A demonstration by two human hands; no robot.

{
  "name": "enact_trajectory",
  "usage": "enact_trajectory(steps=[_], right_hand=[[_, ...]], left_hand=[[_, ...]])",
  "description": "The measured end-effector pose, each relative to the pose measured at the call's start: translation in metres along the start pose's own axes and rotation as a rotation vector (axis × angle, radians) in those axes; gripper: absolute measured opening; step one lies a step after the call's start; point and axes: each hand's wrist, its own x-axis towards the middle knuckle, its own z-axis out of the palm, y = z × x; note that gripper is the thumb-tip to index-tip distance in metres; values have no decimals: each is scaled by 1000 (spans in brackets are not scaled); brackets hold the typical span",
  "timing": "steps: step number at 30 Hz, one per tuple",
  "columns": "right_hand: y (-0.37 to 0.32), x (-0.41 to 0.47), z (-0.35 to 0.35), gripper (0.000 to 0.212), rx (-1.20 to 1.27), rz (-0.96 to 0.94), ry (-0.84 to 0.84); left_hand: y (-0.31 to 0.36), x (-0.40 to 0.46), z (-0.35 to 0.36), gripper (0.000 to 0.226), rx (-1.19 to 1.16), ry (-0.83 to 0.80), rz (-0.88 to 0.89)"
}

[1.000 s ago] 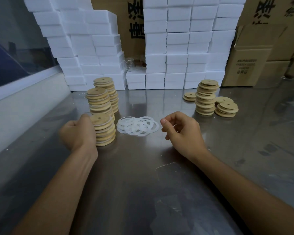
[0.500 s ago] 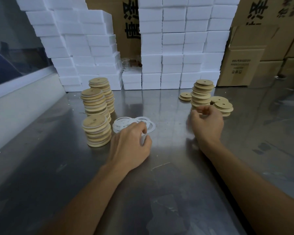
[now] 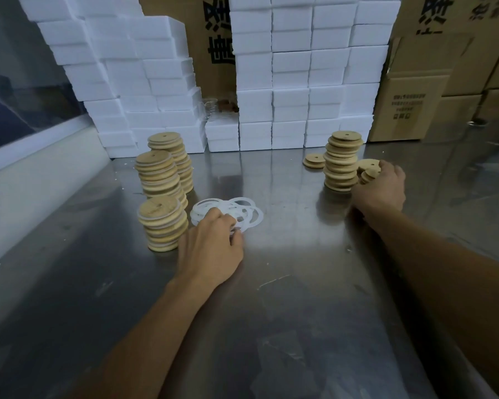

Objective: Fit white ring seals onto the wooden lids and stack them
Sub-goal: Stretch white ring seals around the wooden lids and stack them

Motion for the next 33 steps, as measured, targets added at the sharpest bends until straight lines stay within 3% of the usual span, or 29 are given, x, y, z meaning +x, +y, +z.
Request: enact_trajectory(steps=[9, 21, 24, 26, 31, 33], right_hand=[[-3, 7, 2, 36, -108, 24, -3], [3, -12, -2, 23, 238, 46, 188], [2, -26, -3, 22, 298, 45, 174], [1, -35, -6, 20, 350, 23, 155], [-2, -59, -9, 2, 430, -183, 42], [-5, -69, -11, 15, 418, -233, -42]], left_hand=[[-2, 2, 1, 17, -41, 25, -41], [7, 0, -8, 16, -171, 197, 48], [5, 0, -7, 11, -261, 221, 41], [4, 1, -5, 19, -313, 221, 19], [0, 3, -4, 10, -371, 267, 65], [-1, 4, -4, 9, -354, 287, 87]])
